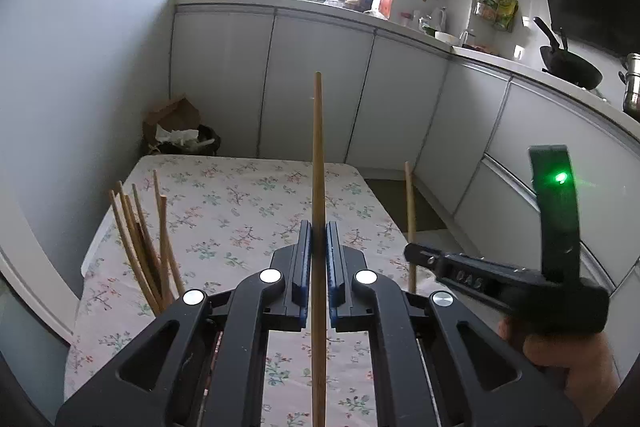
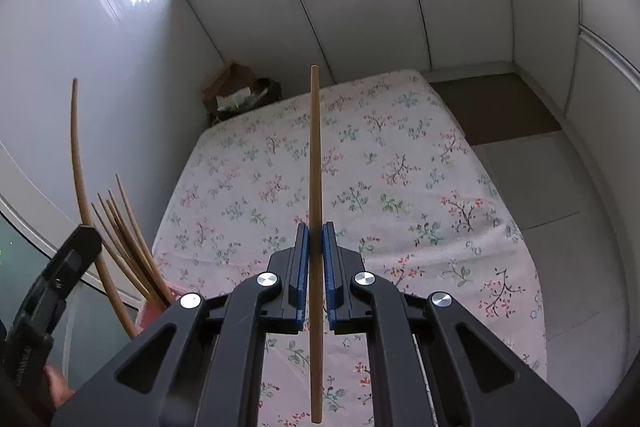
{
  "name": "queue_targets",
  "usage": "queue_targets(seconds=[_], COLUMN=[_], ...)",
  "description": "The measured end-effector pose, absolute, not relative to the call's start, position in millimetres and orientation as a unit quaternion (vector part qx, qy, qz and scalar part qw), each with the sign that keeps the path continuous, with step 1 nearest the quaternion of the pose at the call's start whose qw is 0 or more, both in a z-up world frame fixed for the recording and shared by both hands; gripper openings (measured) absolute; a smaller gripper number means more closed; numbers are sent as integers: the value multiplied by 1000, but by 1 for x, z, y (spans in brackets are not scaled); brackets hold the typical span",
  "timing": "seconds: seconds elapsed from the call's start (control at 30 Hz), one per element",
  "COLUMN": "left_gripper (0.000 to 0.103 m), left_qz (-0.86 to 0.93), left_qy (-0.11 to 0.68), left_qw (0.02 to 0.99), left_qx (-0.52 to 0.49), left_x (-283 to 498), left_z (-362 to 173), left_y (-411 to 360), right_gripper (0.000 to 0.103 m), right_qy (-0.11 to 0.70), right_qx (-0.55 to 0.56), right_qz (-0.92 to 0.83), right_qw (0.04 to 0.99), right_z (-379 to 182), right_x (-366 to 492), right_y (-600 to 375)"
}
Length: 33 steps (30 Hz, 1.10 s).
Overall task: Organize utensils
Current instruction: 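Carry both wooden chopsticks to the pink basket and lower them in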
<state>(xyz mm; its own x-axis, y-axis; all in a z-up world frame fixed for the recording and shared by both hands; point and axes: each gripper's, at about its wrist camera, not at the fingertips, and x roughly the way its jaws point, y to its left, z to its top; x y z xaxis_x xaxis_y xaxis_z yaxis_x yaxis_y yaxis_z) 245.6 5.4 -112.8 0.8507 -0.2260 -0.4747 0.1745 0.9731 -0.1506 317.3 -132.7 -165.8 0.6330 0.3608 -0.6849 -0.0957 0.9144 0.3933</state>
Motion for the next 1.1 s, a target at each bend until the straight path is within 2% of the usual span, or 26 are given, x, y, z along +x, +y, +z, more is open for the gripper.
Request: queue_targets(seconds=[0.5, 0.87, 1.1], left_gripper=[6, 6, 6], left_qz=[-75, -25, -13], left_qy=[199, 210, 213], left_qw=[968, 976, 976], left_qx=[-130, -53, -53], left_x=[237, 248, 252], left_z=[-94, -118, -130], left_y=[86, 76, 87], right_gripper=[7, 7, 7], right_qy=[305, 270, 261], right_qx=[163, 137, 138], right_qz=[167, 227, 238], right_qw=[923, 926, 925], right_z=[-124, -119, -119], right_x=[297, 287, 284], right_y=[-120, -74, -67])
